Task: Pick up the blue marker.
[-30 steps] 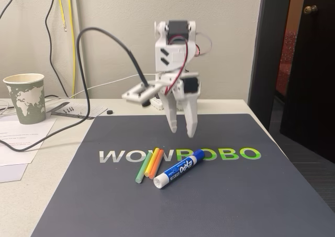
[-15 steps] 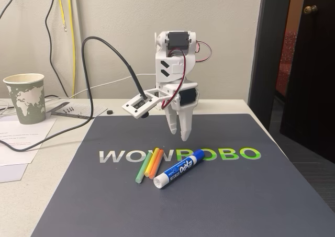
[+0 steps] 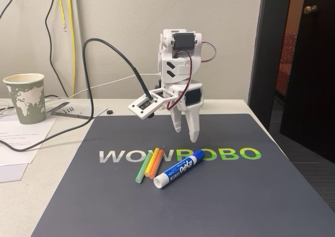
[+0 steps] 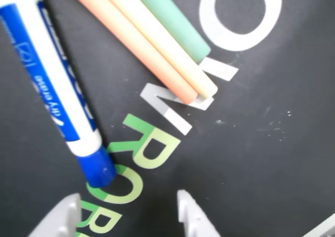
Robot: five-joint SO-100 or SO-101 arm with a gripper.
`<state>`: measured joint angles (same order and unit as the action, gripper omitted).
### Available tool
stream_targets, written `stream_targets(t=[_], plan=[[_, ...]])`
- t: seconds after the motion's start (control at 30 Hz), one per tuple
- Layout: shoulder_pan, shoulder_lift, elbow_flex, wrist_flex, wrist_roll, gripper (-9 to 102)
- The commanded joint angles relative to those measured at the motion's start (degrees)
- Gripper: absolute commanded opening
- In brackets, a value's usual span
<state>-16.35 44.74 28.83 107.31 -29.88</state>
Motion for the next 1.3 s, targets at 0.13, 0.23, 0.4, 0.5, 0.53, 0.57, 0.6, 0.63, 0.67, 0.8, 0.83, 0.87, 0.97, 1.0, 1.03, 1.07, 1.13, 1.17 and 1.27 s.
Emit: stream_targets(t=[0.13,0.23,0.4,0.5,0.53,0.57,0.6,0.63,0.67,0.8,0.83,0.87,0.97,1.0,1.03,1.07,1.13,1.17,1.27], plan=[[-0.1,21.1,31.5,-11.3,-0.2,30],[0.4,19.2,27.9,-7.3,-0.7,32],[-0.4,19.3,28.7,-7.6,-1.1,32],[-1.5,19.6,28.6,-7.6,-1.1,32],[-1.8,19.6,28.4,-7.6,-0.8,32],[-2.2,19.7,28.2,-7.5,-0.6,32],[-2.4,19.8,28.1,-7.3,-0.4,32],[-2.5,19.9,28.0,-7.3,-0.3,32],[-2.5,19.9,27.8,-7.2,-0.1,32],[-2.3,20.0,27.6,-7.0,-0.3,32],[-2.1,20.1,27.3,-6.9,-0.4,32],[-2.0,20.1,27.0,-6.5,-0.4,32],[-1.8,20.0,25.6,-5.6,-0.4,31],[-1.8,19.8,24.8,-5.1,-0.4,31],[-1.8,19.2,23.5,-4.2,-0.4,31],[-1.8,18.0,21.1,-2.9,-0.4,31],[-1.9,15.4,16.1,0.1,-0.1,29],[-2.1,14.2,13.8,1.6,0.0,29],[-2.4,13.7,12.7,2.7,0.8,29]])
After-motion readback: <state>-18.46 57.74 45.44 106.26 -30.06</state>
